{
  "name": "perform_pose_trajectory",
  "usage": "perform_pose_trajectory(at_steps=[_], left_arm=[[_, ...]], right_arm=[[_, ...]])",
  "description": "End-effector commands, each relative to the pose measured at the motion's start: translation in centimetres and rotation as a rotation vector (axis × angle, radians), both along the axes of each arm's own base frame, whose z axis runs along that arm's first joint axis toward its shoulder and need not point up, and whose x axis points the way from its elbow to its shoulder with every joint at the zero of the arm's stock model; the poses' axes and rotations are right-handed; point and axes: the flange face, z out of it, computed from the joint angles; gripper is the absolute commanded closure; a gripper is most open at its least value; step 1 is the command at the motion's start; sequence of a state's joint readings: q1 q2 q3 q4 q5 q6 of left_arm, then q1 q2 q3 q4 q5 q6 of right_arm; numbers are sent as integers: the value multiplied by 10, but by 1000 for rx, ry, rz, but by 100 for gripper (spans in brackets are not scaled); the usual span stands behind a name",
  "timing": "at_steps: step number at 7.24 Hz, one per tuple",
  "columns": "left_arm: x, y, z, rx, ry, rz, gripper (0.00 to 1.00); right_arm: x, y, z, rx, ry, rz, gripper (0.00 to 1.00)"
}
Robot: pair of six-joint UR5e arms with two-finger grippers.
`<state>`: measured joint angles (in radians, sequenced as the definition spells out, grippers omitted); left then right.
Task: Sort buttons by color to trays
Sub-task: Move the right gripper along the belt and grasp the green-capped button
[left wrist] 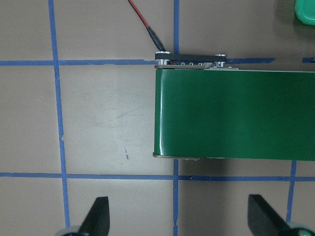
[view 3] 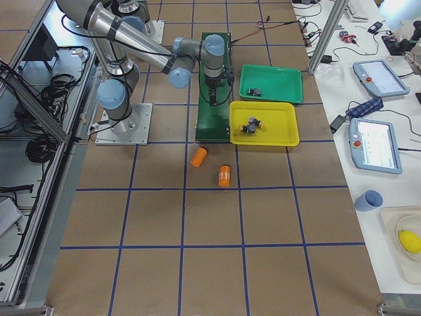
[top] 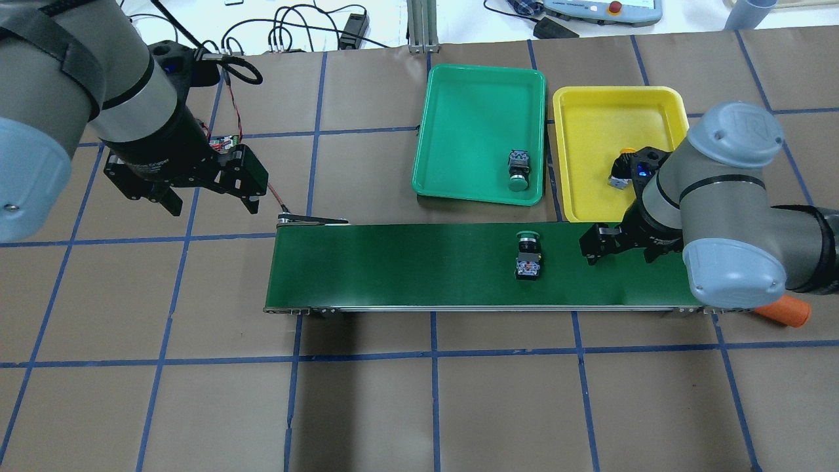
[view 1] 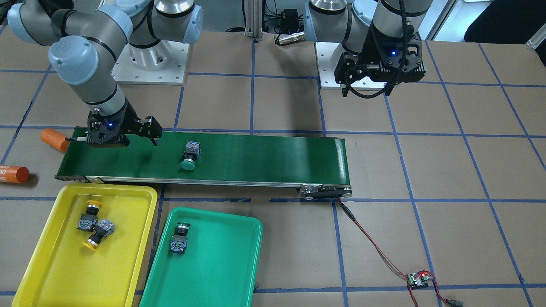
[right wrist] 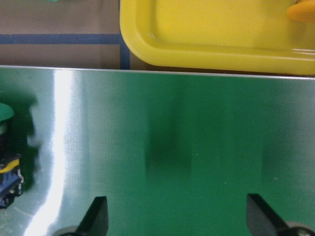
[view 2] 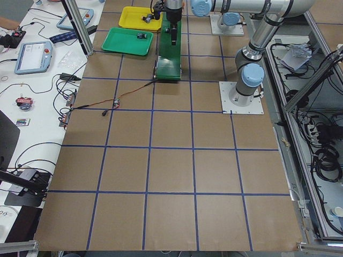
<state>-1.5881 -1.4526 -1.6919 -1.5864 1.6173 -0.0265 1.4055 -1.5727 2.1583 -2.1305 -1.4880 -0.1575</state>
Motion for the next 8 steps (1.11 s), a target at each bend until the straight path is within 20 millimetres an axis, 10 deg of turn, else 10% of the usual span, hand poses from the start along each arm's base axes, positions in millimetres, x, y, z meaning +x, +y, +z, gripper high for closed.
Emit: perform_pose_trajectory(at_steps=[1, 8], left_arm=[[0, 2, 1, 1, -1, -1, 0], [-4, -1, -2, 3, 3, -3, 0]], right_arm=[[17, 4, -3, 16, -86, -94, 0], [56, 2, -18, 23, -51, -66, 1]])
